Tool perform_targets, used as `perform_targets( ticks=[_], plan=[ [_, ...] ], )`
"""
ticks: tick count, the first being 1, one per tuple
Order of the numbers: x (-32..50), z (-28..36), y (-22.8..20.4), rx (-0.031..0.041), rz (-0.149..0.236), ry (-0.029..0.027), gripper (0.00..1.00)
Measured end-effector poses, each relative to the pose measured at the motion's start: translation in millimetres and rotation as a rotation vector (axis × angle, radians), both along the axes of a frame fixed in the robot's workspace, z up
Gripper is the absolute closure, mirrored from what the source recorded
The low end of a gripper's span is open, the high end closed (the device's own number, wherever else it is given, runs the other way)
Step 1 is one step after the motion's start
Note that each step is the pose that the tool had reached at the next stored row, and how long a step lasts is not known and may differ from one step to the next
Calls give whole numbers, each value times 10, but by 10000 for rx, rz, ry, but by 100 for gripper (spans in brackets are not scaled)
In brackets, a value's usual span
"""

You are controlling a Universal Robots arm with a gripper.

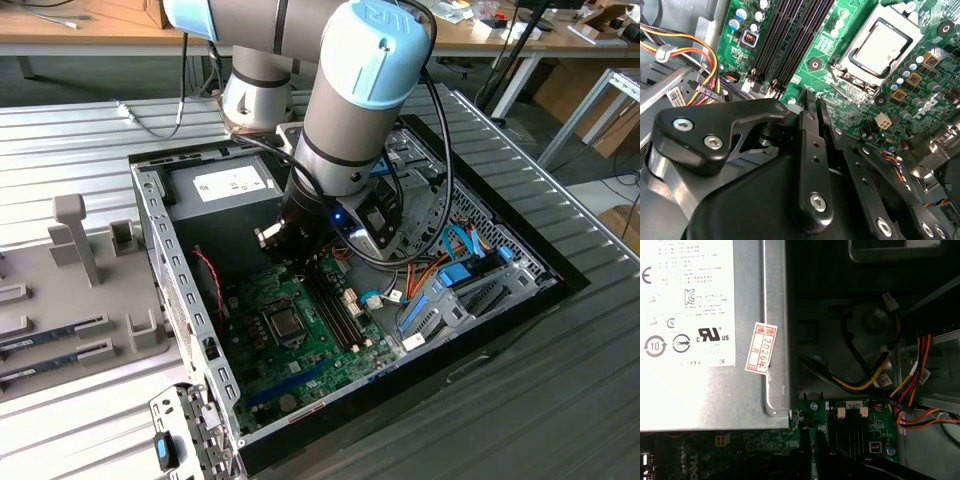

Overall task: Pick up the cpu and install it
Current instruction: 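Install the first cpu locking lever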

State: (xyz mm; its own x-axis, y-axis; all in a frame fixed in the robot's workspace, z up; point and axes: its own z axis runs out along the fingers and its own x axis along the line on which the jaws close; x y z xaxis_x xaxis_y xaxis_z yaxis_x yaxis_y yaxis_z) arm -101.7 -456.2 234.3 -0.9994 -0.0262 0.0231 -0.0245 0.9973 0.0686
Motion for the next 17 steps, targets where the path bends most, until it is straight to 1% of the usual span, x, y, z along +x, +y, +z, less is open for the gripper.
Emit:
perform_targets(
  ticks=[3,5,8,9,12,16,17],
  plan=[
    [0,0,0,3,0,0,81],
    [0,0,0,4,0,1,68],
    [0,0,0,7,0,0,68],
    [0,0,0,7,0,0,70],
    [0,0,0,10,0,1,89],
    [0,0,0,14,0,0,89],
    [-1,21,-1,11,0,2,89]
  ],
)
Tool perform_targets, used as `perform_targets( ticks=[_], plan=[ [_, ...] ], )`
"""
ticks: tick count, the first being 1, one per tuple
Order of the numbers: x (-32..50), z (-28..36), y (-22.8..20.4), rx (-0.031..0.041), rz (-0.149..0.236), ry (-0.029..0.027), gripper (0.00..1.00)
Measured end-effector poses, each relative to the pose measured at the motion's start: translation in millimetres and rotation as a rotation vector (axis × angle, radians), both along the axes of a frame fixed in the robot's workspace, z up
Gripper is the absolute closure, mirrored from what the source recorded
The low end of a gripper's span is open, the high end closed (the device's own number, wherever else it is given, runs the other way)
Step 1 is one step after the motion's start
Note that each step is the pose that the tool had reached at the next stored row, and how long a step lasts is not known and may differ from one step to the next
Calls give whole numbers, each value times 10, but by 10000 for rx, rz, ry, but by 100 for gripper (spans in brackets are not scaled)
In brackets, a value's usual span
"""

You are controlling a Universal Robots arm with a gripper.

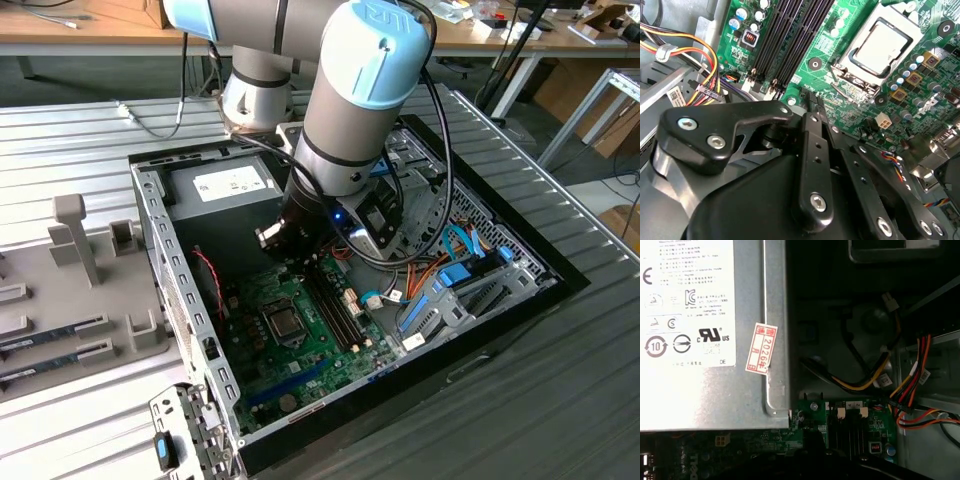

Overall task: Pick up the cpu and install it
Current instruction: 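Install the first cpu locking lever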

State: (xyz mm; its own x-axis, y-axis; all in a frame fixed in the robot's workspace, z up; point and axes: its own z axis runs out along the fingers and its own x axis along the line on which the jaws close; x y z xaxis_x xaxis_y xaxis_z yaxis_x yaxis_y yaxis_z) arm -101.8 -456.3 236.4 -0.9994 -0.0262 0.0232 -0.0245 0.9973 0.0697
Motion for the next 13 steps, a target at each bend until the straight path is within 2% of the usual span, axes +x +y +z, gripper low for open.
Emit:
perform_targets(
  ticks=[2,6,11,13],
  plan=[
    [0,98,1,1,-2,0,89],
    [0,195,-1,2,-2,-1,89],
    [5,202,-6,0,-221,8,89],
    [5,225,-6,7,-279,6,89]
  ],
)
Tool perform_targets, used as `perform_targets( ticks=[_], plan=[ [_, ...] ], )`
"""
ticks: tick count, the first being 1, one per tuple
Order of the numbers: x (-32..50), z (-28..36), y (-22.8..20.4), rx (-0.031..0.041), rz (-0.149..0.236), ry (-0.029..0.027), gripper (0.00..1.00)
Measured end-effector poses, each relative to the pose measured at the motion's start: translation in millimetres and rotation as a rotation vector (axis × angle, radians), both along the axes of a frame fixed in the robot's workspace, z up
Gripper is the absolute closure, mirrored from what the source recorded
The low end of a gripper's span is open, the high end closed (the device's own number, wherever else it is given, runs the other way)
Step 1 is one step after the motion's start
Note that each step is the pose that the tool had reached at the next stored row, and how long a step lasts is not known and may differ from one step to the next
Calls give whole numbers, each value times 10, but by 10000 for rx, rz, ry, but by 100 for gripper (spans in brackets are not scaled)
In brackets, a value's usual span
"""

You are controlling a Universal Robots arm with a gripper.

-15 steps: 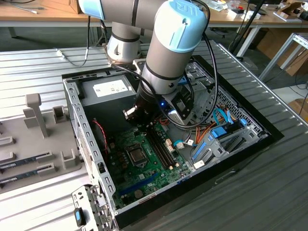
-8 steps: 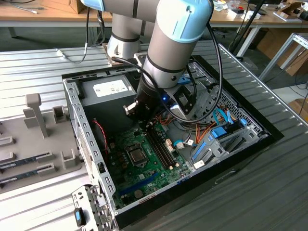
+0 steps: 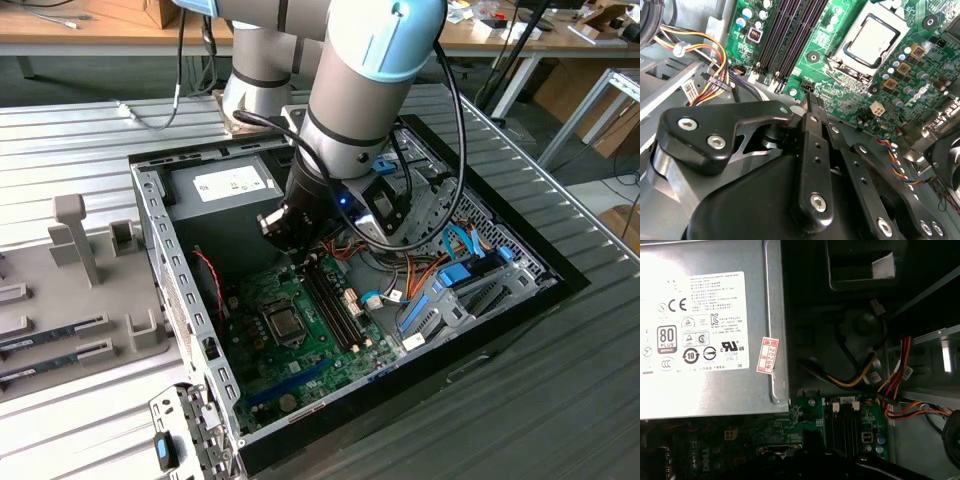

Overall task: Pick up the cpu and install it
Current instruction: 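Install the first cpu locking lever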

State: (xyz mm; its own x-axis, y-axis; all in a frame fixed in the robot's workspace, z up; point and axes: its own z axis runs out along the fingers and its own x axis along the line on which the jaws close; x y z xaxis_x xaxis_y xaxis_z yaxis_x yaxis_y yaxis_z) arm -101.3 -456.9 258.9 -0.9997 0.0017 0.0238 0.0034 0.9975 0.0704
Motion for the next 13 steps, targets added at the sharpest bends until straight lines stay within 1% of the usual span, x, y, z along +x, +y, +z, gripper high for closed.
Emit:
perform_targets(
  ticks=[2,7,8,11,13],
  plan=[
    [0,21,-3,5,-10,-1,89],
    [0,35,-48,4,-10,0,89],
    [0,47,-48,3,-11,0,89],
    [1,131,-48,3,-10,0,89],
    [1,160,-51,3,-10,1,89]
  ],
)
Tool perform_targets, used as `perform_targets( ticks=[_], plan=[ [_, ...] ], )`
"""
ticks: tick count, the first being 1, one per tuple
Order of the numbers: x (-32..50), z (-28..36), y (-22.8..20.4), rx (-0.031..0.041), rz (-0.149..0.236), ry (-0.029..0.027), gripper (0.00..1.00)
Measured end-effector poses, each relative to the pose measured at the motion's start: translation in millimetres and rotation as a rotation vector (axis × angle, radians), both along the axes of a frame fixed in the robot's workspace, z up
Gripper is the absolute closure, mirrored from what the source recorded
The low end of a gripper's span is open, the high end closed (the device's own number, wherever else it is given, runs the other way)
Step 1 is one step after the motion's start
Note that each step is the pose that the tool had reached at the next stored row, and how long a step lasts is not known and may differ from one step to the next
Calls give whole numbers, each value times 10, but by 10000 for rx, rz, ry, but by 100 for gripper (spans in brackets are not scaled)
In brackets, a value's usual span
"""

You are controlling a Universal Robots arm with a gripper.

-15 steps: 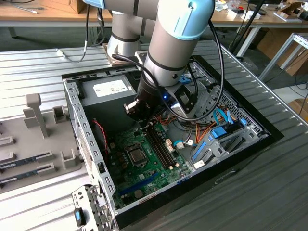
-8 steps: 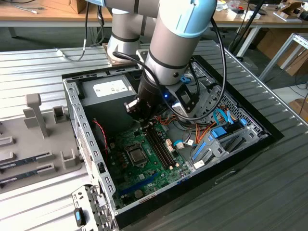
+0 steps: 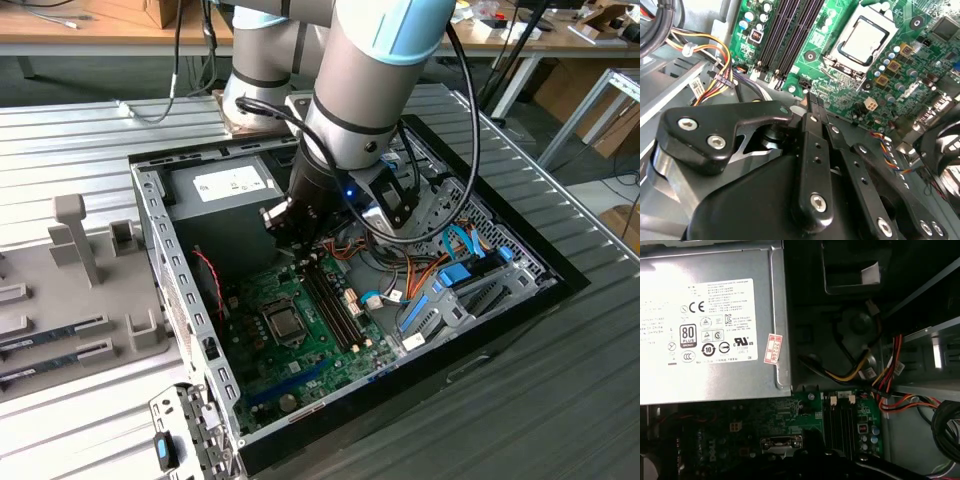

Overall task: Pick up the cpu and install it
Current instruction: 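Install the first cpu locking lever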

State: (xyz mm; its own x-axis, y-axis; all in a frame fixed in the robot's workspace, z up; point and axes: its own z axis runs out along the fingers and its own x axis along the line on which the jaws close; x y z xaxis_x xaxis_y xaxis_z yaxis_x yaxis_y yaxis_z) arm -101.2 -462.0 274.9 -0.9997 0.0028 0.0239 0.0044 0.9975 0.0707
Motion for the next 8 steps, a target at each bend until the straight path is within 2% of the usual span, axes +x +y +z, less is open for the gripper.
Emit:
perform_targets(
  ticks=[3,5,6,8],
  plan=[
    [0,11,-38,3,0,-1,89],
    [0,12,-100,0,0,0,89],
    [0,11,-146,1,-1,-1,89],
    [0,12,-197,0,0,0,89]
  ],
)
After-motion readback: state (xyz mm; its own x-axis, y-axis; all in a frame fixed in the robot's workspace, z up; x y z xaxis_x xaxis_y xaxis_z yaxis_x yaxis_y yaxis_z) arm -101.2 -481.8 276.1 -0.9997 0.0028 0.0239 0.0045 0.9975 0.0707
